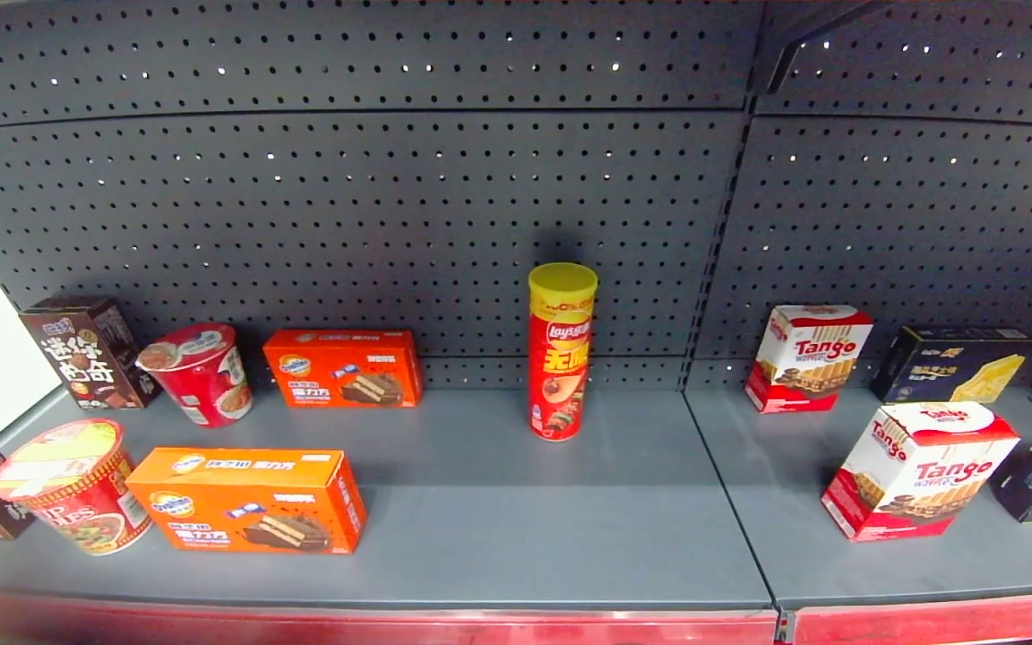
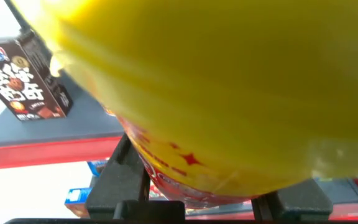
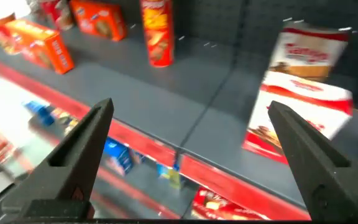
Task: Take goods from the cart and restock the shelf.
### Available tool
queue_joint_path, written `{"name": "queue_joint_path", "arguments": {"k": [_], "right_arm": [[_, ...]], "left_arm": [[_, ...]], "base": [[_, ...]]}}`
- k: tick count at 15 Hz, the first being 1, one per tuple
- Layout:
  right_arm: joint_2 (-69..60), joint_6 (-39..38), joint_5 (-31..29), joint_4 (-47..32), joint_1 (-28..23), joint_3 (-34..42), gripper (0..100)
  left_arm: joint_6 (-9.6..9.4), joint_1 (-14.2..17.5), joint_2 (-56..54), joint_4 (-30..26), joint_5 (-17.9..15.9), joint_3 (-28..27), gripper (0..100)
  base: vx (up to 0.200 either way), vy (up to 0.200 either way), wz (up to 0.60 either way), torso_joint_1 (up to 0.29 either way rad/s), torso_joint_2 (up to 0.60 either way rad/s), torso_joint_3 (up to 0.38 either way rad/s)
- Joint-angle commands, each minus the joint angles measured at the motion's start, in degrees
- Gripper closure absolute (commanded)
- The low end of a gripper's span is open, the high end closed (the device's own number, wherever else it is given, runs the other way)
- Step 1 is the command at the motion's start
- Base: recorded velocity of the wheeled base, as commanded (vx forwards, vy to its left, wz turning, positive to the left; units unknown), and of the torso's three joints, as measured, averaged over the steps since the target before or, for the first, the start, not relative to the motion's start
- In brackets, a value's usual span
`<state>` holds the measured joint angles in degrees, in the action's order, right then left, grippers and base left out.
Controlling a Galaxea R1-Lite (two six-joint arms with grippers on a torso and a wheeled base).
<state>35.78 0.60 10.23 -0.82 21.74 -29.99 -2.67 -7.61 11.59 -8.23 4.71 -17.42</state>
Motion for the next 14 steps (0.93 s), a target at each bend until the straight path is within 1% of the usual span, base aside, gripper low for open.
{"name": "queue_joint_path", "arguments": {"k": [1, 2, 3, 4, 7, 9, 10, 11, 12, 14], "right_arm": [[11.9, 0.4, 0.3, 1.0, 4.6, -3.3, 0], [17.8, 0.5, 0.6, 4.8, 5.2, -4.0, 0], [21.8, 0.9, 1.0, 7.8, 5.2, -5.2, 0], [25.3, 1.6, 1.0, 9.1, 5.1, -7.3, 0], [35.1, 4.1, 1.2, 9.3, 5.6, -15.4, 0], [41.8, 4.9, 1.6, 11.3, 5.5, -19.9, 0], [46.1, 4.9, 3.0, 15.0, 5.3, -21.8, 0], [48.3, 4.9, 3.7, 17.2, 5.3, -22.4, 0], [52.2, 5.0, 4.0, 20.9, 5.4, -23.4, 0], [58.1, 5.6, 5.2, 25.0, 5.6, -24.8, 0]], "left_arm": [[0.12, -0.2, 1.9, 0.1, -0.1, 0.4, 100], [0.3, -0.5, 2.1, 0.1, -0.7, 0.7, 100], [1.53, -1.1, 2.3, 0.1, -1.6, 0.7, 100], [2.49, -1.3, 2.3, 0.1, -2.2, 0.6, 100], [2.85, -2.5, 2.3, 0.1, -2.2, 0.4, 100], [3.9, -2.6, 2.4, 0.1, -2.2, 0.6, 100], [4.43, -2.9, 2.4, 0.1, -2.2, 0.7, 100], [4.43, -2.9, 2.4, 0.1, -2.2, 0.7, 100], [4.43, -3.1, 2.4, 0.1, -2.2, 0.5, 100], [4.43, -4.9, 2.5, 0.0, -2.2, 0.2, 100]], "base": [[0.0, 0.0, 0.0, 0.0, 0.0, 0.0], [0.0, 0.0, 0.0, 0.0, 0.0, 0.0], [0.0, 0.0, 0.0, 0.0, 0.0, 0.0], [0.0, 0.0, 0.0, 0.0, 0.0, 0.0], [0.0, 0.0, 0.0, 0.0, 0.0, 0.0], [0.0, 0.0, 0.0, 0.0, 0.0, 0.0], [0.0, 0.0, 0.0, 0.0, 0.0, 0.0], [0.0, 0.0, 0.0, 0.0, 0.0, 0.0], [0.0, 0.0, 0.0, 0.0, 0.0, 0.0], [0.0, 0.0, 0.0, 0.0, 0.0, 0.0]]}}
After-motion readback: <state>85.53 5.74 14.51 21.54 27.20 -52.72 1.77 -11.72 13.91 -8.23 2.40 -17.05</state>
